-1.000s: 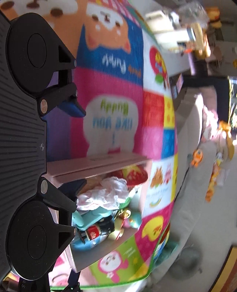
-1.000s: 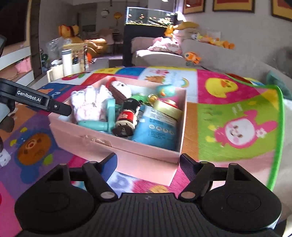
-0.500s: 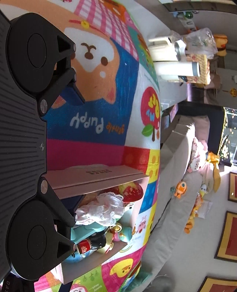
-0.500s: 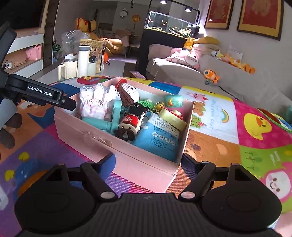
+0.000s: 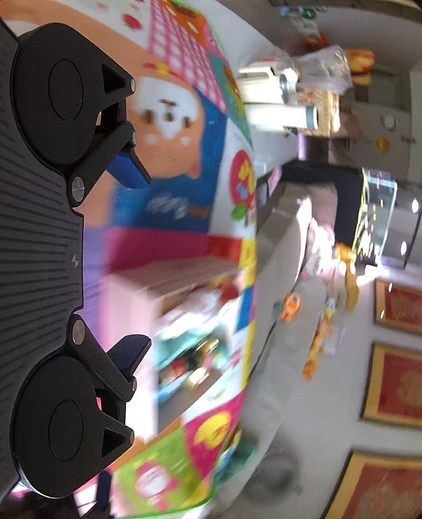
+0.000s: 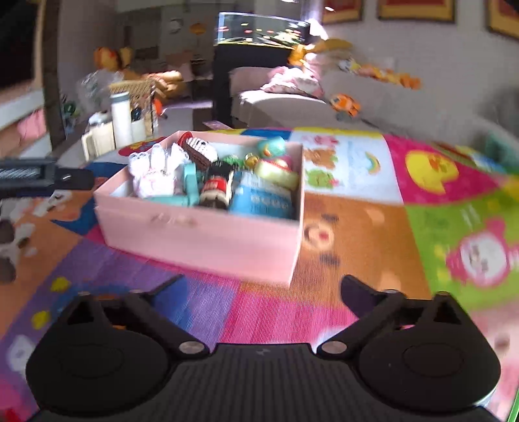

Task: Organize objects

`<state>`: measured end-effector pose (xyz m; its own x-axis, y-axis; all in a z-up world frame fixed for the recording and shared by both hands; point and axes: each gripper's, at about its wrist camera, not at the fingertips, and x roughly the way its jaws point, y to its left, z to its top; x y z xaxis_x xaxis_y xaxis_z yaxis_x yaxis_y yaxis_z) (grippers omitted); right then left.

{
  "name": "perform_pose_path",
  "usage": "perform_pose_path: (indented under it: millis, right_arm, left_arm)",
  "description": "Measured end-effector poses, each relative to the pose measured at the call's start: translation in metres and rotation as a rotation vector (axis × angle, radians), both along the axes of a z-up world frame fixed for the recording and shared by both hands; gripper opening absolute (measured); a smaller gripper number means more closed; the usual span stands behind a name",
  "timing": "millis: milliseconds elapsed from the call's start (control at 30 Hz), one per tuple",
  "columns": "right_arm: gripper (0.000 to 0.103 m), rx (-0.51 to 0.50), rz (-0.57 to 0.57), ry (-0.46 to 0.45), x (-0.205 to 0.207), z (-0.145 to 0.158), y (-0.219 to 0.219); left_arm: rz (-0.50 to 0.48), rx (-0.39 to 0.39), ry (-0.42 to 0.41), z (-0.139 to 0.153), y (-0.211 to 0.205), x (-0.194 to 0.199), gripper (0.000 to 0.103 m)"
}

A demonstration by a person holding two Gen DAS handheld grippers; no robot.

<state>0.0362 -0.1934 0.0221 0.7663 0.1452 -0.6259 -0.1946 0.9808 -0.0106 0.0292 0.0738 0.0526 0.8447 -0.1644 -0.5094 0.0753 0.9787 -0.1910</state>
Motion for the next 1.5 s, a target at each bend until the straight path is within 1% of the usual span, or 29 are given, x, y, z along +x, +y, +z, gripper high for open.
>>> perform_pose_path:
  millis: [100,167,267,300,333,367,433,500,600,867,1500]
  right_arm:
    - [0.103,0.034,-0.019,0.058,-0.029,-0.008,-0.003]
    - [0.103,0.033,-0.046,0.084,-0.046,-0.015,-0.004]
    - [0.103,0.007,-0.081,0.14,-0.059,-0.029,-0.005]
    - [0.103,-0.002,-0.074,0.096,-0.065,-0.031,-0.005]
    - [0.103,-0.001,-0.077,0.093,-0.066,-0.033,-0.006]
    - [0.103,0.012,-0.079,0.101,-0.065,-0.032,-0.008]
    - [0.103,0.001,-0.069,0.099,-0.061,-0.032,-0.009]
    - [0.103,0.007,-0.069,0.076,-0.058,-0.034,-0.01]
    - [0.103,0.017,-0.107,0.026,-0.054,-0.039,-0.011]
    - [0.103,0.014,-0.112,0.022,-0.049,-0.039,-0.009]
    - [0.103,0.015,-0.113,0.021,-0.05,-0.039,-0.009]
  left_arm:
    - [-0.044,0.066,0.041,-0.014,-0.022,-0.042,0.1]
    - [-0.055,0.093,0.074,-0.027,-0.035,-0.062,0.1]
    - [-0.062,0.131,0.13,-0.046,-0.049,-0.072,0.1]
    - [-0.047,0.173,0.113,-0.049,-0.054,-0.073,0.1]
    - [-0.04,0.213,0.121,-0.05,-0.06,-0.07,0.1]
    - [-0.031,0.225,0.122,-0.05,-0.063,-0.067,0.1]
    - [-0.011,0.215,0.128,-0.05,-0.063,-0.061,0.101]
    - [0.005,0.213,0.13,-0.05,-0.064,-0.058,0.101]
    - [0.019,0.209,0.131,-0.052,-0.065,-0.055,0.101]
    - [0.046,0.213,0.134,-0.053,-0.069,-0.047,0.102]
    - [0.046,0.212,0.134,-0.052,-0.069,-0.048,0.102]
